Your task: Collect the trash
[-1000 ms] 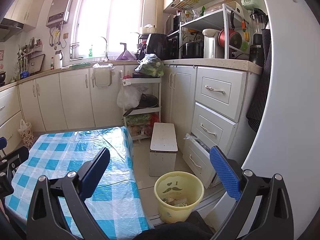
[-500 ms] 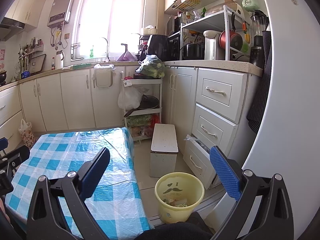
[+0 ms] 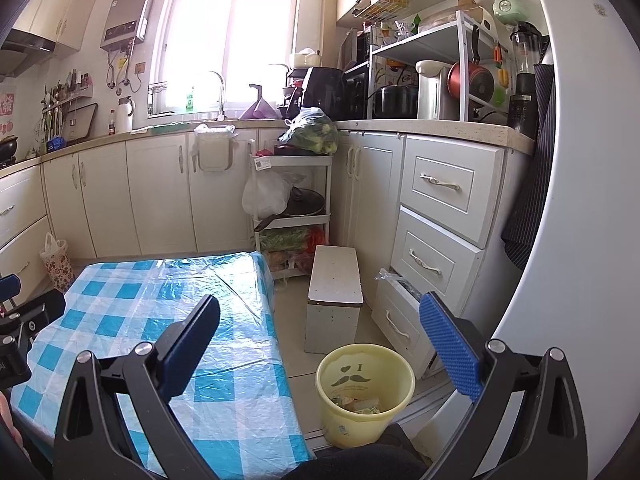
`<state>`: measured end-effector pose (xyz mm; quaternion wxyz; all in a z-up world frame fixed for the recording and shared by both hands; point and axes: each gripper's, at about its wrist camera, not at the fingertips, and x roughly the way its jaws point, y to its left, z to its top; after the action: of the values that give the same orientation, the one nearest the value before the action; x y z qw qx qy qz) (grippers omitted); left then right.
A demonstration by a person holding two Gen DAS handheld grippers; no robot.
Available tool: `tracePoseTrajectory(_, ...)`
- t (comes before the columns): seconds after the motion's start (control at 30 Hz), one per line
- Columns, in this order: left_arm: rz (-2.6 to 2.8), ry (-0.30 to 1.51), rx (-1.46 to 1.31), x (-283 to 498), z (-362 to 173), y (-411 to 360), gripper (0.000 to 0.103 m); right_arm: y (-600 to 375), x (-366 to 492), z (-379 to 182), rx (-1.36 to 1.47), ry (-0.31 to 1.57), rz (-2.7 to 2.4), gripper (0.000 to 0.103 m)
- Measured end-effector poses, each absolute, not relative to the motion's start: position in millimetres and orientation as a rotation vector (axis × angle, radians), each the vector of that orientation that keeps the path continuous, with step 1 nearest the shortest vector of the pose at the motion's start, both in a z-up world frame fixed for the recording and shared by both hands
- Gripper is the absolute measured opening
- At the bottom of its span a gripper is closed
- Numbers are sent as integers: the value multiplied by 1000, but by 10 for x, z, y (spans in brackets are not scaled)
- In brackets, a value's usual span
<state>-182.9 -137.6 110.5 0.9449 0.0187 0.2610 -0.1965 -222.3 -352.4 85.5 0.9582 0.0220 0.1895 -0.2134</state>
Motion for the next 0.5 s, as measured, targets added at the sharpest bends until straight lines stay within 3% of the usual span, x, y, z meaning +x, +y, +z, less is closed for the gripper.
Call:
tracePoseTrajectory(0.3, -346, 520, 121, -1617, 1092, -1133, 96, -3240, -1763, 683, 45, 456, -310, 96)
tracePoseTrajectory(0.5, -214, 618, 152, -1152, 936, -690, 96, -2898, -1133, 415, 44, 590, -184, 96)
